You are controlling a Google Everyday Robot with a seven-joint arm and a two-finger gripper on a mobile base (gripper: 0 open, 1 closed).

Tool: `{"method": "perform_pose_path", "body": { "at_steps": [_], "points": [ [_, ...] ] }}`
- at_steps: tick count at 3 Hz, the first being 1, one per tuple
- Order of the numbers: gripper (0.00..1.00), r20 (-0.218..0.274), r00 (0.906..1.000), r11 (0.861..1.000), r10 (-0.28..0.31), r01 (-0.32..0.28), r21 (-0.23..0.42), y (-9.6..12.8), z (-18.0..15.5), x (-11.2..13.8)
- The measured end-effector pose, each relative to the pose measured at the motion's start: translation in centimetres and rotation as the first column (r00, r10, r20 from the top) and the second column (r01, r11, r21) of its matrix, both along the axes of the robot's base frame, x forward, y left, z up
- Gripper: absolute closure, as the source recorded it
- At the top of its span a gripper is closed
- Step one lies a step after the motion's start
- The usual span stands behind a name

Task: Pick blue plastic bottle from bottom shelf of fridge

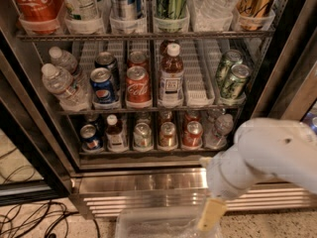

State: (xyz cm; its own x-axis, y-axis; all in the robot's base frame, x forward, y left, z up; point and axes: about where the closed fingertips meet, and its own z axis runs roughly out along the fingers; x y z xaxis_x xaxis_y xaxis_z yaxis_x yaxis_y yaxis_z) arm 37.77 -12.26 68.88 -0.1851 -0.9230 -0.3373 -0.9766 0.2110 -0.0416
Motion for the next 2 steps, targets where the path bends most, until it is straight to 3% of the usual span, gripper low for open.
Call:
{"method": "perform_pose_path", "body": {
  "at_steps": [2],
  "points": [
    [0.00,0.076,0.9949,0.983,0.066,-0.077,0.166,7.4,-6.6,1.4]
  ]
}}
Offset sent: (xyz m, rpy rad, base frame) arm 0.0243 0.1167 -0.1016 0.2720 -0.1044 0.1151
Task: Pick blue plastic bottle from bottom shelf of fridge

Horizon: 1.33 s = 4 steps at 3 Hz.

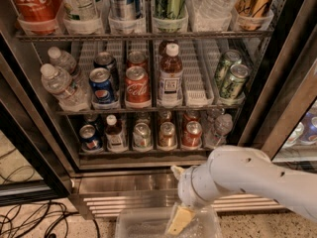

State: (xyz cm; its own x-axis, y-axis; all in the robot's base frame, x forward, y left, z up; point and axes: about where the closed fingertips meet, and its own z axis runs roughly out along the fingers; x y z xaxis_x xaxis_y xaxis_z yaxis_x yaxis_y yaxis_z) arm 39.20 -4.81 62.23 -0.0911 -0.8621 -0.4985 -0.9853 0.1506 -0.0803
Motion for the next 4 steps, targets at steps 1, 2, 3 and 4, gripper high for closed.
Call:
{"method": "perform_pose_path", "body": {
  "at_steps": [1,2,3,4],
  "points": [
    [0.00,0.027,0.9996,0.996,0.011,-0.014,0.094,2.9,-1.4,0.9],
    [0.00,0.051,0.9974,0.984,0.050,-0.058,0.170,6.2,-1.8,1.3],
    [0.00,0.051,0.9974,0.984,0.050,-0.058,0.170,6.2,-1.8,1.3],
    [0.00,0.073,0.9968,0.979,0.032,-0.046,0.197,6.9,-2.8,1.3]
  ]
}}
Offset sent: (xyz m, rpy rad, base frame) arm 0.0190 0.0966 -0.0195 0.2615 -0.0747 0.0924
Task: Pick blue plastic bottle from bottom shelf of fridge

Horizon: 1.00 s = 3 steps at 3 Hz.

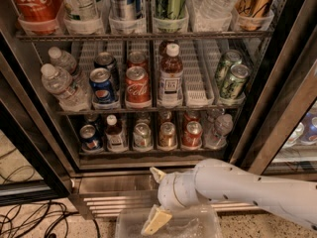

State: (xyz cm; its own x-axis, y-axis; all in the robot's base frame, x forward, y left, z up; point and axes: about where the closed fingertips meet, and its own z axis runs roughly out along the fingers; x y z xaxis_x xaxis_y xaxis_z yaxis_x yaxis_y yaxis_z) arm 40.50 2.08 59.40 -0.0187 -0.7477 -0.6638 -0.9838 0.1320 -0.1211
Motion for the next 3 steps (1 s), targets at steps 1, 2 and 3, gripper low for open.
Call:
{"method": "perform_pose_path", "body": {
  "at_steps": [1,2,3],
  "points": [
    [0.00,0.061,0.9976,0.997,-0.034,0.029,0.073,1.9,-1.9,1.4],
    [0.00,0.113,0.9895,0.983,-0.090,0.069,0.170,3.5,-3.1,4.5],
    [0.00,0.130,0.9826,0.962,-0.132,0.096,0.256,5.0,-3.6,7.2]
  ]
}}
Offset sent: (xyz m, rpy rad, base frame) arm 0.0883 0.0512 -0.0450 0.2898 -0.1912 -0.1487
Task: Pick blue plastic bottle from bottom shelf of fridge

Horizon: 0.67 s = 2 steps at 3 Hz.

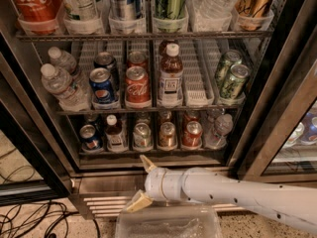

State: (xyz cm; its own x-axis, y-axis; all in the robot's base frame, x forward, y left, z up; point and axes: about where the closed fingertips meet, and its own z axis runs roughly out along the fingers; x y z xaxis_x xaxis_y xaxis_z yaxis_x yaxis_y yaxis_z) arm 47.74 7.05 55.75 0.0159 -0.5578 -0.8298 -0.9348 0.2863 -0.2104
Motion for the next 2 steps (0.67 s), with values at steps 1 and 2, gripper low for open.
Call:
{"method": "perform_pose_path", "body": {
  "at_steps": [1,2],
  "points": [
    [0.00,0.020,0.9986,0.995,-0.048,0.046,0.085,1.2,0.2,1.0],
    [0.00,0.051,0.9952,0.987,-0.083,0.075,0.140,3.2,1.1,0.8]
  ]
}}
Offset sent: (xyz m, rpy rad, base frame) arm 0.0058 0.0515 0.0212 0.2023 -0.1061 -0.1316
